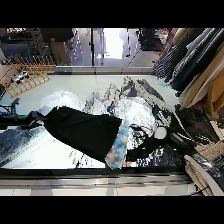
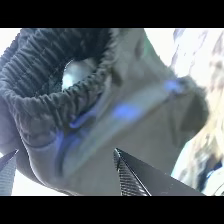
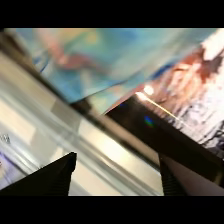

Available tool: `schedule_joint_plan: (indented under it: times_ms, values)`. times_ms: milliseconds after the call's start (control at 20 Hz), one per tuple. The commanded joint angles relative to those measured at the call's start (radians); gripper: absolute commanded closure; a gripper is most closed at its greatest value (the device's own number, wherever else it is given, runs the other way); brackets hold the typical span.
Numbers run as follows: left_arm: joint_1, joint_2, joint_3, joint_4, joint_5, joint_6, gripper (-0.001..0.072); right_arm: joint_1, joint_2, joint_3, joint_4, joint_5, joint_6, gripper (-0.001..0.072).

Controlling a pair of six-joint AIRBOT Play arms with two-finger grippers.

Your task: Fold the clothes and pants, and hang the long-sleeved shirts on hangers.

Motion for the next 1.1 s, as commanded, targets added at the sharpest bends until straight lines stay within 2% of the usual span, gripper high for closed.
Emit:
schedule_joint_plan:
  times_ms: [0,50,100,200,300,550,650,700,800,850,900,950,1000,1050]
  values:
    - [0.036,0.067,0.044,-0.004,-0.018,-0.076,0.0087,-0.175,0.0,-0.155,0.294,-0.208,-0.066,0.0063]
    - [0.027,0.1,0.044,-0.004,-0.007,-0.047,0.0128,-0.182,-0.022,-0.187,0.396,-0.256,-0.135,0.0056]
    - [0.013,0.13,0.044,-0.004,-0.003,0.014,0.0132,-0.18,-0.055,-0.199,0.498,-0.284,-0.217,0.0032]
    - [-0.032,0.181,0.044,-0.004,-0.003,0.113,0.0215,-0.166,-0.14,-0.192,0.674,-0.292,-0.346,0.0016]
    - [-0.088,0.21,0.044,-0.003,-0.004,0.163,0.0216,-0.156,-0.221,-0.17,0.74,-0.296,-0.412,0.0015]
    - [-0.223,0.212,0.044,-0.004,-0.018,0.164,0.0216,-0.13,-0.308,-0.106,0.752,-0.303,-0.437,0.0015]
    - [-0.28,0.212,0.044,0.001,0.004,0.217,0.0216,-0.064,-0.318,-0.064,0.785,-0.346,-0.446,0.002]
    - [-0.306,0.212,0.044,0.01,0.026,0.226,0.022,-0.019,-0.328,-0.033,0.804,-0.379,-0.445,0.0073]
    - [-0.349,0.206,0.044,0.037,0.07,0.232,0.0224,0.069,-0.357,0.032,0.84,-0.438,-0.42,0.0107]
    - [-0.363,0.196,0.044,0.047,0.073,0.232,0.0244,0.109,-0.376,0.068,0.843,-0.467,-0.384,0.0192]
    - [-0.373,0.181,0.043,0.052,0.069,0.232,0.0344,0.142,-0.392,0.099,0.843,-0.495,-0.355,0.027]
    - [-0.38,0.161,0.043,0.056,0.055,0.231,0.053,0.165,-0.404,0.124,0.84,-0.518,-0.335,0.0353]
    - [-0.383,0.139,0.043,0.056,0.033,0.231,0.068,0.178,-0.407,0.142,0.819,-0.546,-0.326,0.0587]
    - [-0.384,0.113,0.043,0.056,0.01,0.223,0.0694,0.177,-0.4,0.151,0.767,-0.567,-0.294,0.0691]
